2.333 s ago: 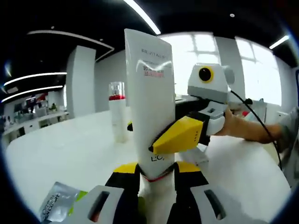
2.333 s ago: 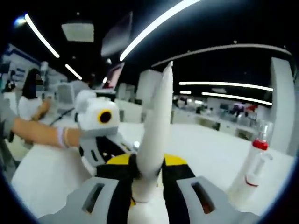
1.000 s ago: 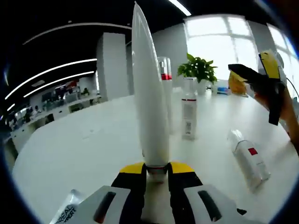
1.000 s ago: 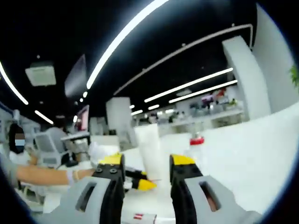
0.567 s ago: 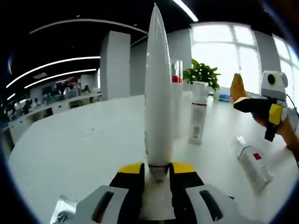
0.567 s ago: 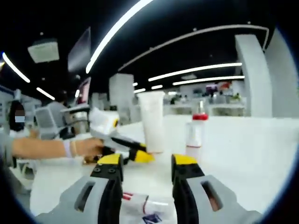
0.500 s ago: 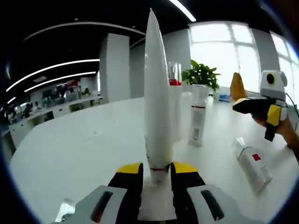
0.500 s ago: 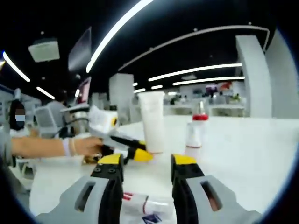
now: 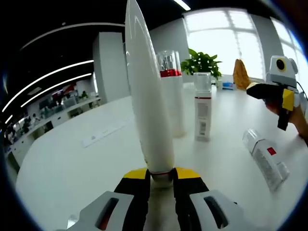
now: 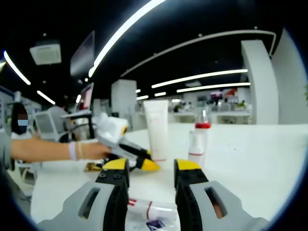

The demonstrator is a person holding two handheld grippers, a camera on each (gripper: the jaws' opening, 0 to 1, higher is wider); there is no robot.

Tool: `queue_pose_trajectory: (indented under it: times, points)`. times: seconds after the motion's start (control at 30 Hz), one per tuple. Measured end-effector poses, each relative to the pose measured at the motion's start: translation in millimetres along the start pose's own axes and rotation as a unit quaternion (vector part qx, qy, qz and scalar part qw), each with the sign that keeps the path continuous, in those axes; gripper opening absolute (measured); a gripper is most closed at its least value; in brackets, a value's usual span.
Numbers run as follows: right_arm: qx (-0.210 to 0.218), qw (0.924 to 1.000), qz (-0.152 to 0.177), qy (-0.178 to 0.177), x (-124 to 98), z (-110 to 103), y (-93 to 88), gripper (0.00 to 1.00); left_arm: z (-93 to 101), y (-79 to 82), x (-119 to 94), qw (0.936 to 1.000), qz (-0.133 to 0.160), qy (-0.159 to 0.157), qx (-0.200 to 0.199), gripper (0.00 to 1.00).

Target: Arrange the skincare products in the storage area until every visible bottle or jar stands upright without overlapping.

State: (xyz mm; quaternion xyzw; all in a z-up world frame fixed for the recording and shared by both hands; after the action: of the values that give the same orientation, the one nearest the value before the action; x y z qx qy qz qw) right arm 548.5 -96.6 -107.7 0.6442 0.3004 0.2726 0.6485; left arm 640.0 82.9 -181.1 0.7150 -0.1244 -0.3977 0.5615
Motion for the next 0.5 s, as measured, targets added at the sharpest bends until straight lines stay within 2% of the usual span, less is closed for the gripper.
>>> queue_pose_trajectory:
  times: [0.03,0.3,0.43,0.5]
  points:
    - [-0.001,1.0,0.008,0.0,-2,-1,3.1,0.35,-6.4,1.4,3,0.9998,0.002,-0.019,-0.011,0.18]
    - [-0.002,0.9998,0.019,-0.005,-3,0,6.4,0.32,-12.0,-1.9,4,0.9942,0.032,-0.103,0.004,0.17]
    - [0.0,0.9997,0.023,-0.006,-4,0,6.6,0.32,-14.2,-3.5,2,0.9938,0.035,-0.105,-0.012,0.18]
    - [0.0,0.9997,0.024,-0.008,-4,1,6.8,0.31,-16.5,-2.2,-1,0.9958,0.032,-0.085,-0.006,0.27]
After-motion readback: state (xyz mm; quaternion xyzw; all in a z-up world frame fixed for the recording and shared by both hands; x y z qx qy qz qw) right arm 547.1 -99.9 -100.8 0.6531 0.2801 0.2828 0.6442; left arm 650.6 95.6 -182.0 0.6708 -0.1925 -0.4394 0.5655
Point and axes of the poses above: the point that each gripper's makers call its tool centre point, and the gripper's own axes: x roughly forward along the fingers, z roughly to its right, y roughly out of its top, the point moved 6 cm from there along -x, roughly backward along the fingers, and after that the axes turned 1 degree about -y, right-handed, at the moved point
